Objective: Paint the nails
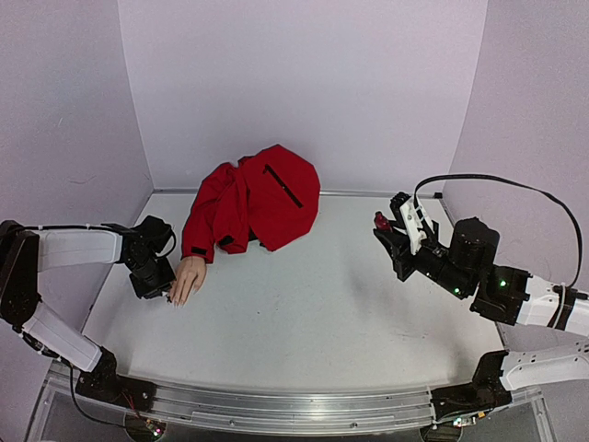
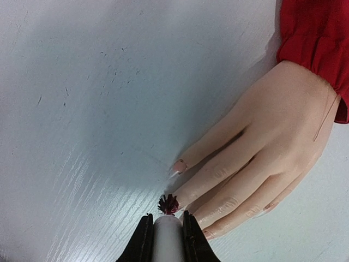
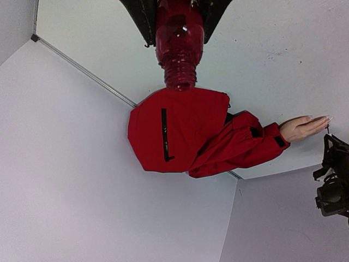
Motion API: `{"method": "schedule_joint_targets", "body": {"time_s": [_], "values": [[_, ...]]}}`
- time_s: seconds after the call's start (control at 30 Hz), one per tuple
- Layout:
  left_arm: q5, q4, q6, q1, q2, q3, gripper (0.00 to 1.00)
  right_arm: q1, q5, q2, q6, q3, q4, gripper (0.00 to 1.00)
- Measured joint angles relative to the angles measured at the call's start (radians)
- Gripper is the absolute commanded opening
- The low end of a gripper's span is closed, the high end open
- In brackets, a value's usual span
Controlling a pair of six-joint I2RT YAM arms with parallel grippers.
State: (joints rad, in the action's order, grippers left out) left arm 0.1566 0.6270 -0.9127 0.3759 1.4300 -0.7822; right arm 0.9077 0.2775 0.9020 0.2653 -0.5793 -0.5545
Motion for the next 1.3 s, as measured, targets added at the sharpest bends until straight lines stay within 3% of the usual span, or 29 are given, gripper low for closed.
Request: {"method": "schedule_joint_targets", "body": {"time_s": [0.87, 1.3], "values": [[-0.009, 0.001, 0.001, 0.0, -0.079, 0.013, 0.0, 0.0, -0.001, 0.014, 0.0, 0.0, 0.0, 0.0], [-0.008, 0.002, 0.023, 0.0, -0.043, 0.012, 0.0, 0.0, -0.001, 0.014, 0.0, 0.0, -0.001, 0.0]]}}
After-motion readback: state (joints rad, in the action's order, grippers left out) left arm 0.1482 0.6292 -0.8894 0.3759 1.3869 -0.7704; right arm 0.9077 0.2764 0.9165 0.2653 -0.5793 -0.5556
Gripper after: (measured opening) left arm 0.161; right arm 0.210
